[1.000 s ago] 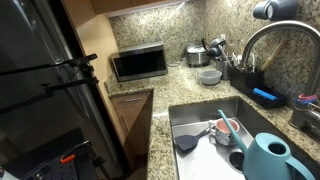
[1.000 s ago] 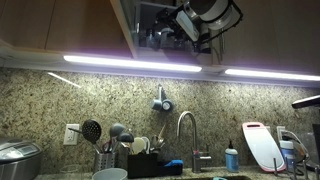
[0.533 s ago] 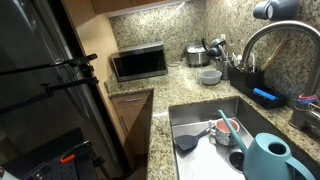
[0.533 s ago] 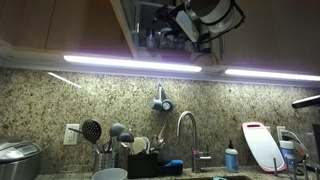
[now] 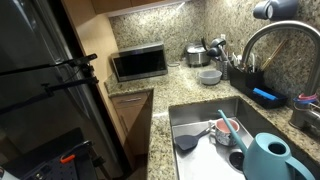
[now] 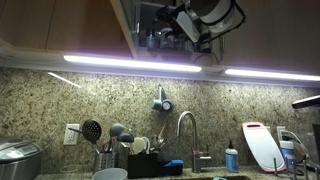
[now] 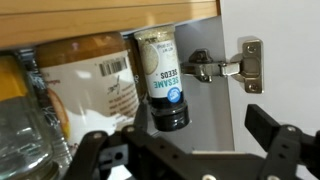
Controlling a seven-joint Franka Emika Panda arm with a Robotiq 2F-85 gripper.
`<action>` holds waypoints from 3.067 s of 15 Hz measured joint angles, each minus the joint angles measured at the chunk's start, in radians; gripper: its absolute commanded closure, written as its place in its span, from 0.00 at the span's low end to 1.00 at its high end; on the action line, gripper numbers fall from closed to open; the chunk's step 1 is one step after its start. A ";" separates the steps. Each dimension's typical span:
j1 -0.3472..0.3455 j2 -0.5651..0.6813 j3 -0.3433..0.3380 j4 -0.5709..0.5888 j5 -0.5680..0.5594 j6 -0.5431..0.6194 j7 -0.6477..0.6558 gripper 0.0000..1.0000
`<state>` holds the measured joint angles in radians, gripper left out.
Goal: Take the salt shaker from the cabinet and put it on the counter
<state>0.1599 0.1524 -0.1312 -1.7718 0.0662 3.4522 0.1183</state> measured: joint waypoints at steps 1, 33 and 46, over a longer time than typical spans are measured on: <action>0.006 -0.004 0.000 0.000 -0.003 0.000 0.000 0.00; 0.207 0.225 -0.220 0.340 0.228 0.000 -0.003 0.00; 0.424 0.336 -0.521 0.377 0.355 0.000 0.000 0.00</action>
<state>0.5834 0.4880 -0.6519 -1.3948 0.4216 3.4520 0.1187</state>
